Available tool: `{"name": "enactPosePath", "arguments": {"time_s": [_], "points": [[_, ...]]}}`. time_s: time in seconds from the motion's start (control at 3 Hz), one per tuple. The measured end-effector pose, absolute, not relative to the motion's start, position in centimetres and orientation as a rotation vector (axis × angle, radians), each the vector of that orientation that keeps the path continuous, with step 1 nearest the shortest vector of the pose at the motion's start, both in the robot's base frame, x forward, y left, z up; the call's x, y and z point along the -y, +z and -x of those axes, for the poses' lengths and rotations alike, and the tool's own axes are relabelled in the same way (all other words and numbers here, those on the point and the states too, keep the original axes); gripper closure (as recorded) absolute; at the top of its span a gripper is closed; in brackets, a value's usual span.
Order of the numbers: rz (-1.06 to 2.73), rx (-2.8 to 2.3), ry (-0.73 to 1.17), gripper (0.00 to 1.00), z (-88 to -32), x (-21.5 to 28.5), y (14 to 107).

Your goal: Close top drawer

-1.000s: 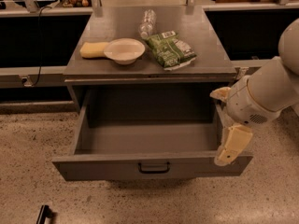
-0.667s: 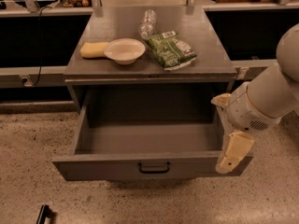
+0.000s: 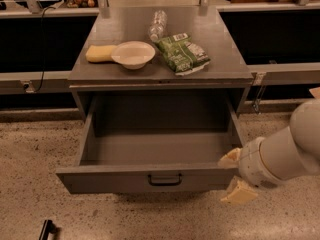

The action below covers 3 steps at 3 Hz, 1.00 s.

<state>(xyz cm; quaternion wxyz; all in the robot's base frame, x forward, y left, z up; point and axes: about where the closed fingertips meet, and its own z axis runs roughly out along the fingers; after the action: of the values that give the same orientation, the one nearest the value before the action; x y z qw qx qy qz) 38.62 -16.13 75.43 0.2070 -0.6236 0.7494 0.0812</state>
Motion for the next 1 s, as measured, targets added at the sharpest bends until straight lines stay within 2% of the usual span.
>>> {"name": "enactPosePath", "arguments": {"time_s": [0.67,1.0], "points": [[1.724,-2.091,0.201,0.88,-38.7,16.2,74.9],[1.689,-2.102,0.247,1.0,-38.3,14.8,71.2]]}}
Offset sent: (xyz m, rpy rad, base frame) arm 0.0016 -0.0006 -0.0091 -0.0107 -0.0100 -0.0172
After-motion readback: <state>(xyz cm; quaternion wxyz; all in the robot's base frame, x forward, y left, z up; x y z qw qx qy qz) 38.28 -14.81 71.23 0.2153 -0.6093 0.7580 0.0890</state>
